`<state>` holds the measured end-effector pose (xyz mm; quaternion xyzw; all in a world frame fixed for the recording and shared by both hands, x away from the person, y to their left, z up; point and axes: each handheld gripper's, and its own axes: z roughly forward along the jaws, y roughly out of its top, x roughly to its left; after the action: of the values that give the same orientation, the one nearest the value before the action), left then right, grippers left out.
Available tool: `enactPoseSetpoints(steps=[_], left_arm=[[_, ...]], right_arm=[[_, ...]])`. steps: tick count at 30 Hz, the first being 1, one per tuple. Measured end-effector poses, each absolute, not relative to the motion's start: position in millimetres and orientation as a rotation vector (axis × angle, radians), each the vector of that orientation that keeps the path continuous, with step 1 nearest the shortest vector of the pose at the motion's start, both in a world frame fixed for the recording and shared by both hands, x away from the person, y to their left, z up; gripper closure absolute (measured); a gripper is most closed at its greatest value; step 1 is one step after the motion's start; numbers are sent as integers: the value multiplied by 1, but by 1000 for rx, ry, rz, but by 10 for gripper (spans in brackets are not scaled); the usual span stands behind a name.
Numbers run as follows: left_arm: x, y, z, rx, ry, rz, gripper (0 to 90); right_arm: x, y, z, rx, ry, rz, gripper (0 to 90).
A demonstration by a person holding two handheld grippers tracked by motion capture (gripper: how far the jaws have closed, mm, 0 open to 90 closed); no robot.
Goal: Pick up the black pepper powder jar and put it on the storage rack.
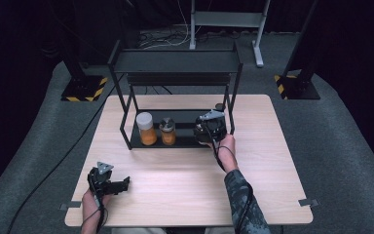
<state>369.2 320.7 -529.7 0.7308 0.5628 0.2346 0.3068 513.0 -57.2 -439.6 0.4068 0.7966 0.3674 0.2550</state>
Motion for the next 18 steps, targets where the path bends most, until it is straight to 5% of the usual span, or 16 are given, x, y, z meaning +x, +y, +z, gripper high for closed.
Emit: enactPoseSetpoints(steps=[18], left_arm=[[369,321,-530,1933,1489,621,7]], right_arm=[[517,-56,-445,1122,2158,1000,304]])
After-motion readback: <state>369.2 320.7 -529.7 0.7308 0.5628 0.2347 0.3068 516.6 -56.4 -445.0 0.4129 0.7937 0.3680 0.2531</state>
